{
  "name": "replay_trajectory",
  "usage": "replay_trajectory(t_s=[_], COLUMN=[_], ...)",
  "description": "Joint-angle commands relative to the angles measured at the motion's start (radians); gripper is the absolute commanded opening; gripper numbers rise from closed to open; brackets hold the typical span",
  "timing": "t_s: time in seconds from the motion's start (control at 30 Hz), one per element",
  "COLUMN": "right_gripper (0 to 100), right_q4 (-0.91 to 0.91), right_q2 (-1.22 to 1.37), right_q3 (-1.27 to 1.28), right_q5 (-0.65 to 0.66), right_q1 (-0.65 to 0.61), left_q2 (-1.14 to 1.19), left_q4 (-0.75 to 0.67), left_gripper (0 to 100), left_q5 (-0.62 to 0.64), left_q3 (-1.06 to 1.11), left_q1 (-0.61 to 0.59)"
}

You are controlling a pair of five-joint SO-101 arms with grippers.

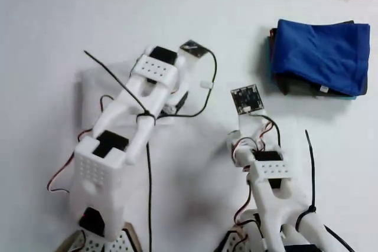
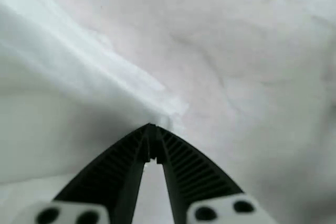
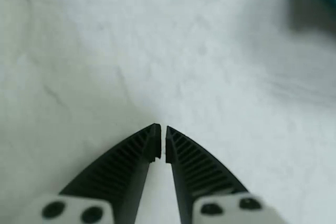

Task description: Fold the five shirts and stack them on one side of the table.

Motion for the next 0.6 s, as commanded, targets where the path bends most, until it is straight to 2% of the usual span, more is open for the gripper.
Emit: replay_trajectory(t_s=[0.0, 0.1, 0.43, 0.57], right_gripper=[2.8, 2.8, 2.8, 2.8], right_q4=[-0.018, -0.018, -0.018, -0.018], right_q2=[-0.025, -0.025, -0.025, -0.027], right_q3=[-0.005, -0.005, -0.005, -0.005], right_q5=[-0.008, -0.008, -0.008, -0.008], right_q1=[-0.005, -0.005, -0.005, -0.001], left_q2=[-0.02, -0.021, -0.204, -0.27], left_q4=[-0.06, -0.061, 0.126, 0.207], left_gripper=[3, 3, 3, 3], left_q5=[0.009, 0.011, 0.002, -0.028], left_q3=[0.041, 0.022, -0.16, -0.168], left_q1=[0.014, 0.012, 0.005, -0.081])
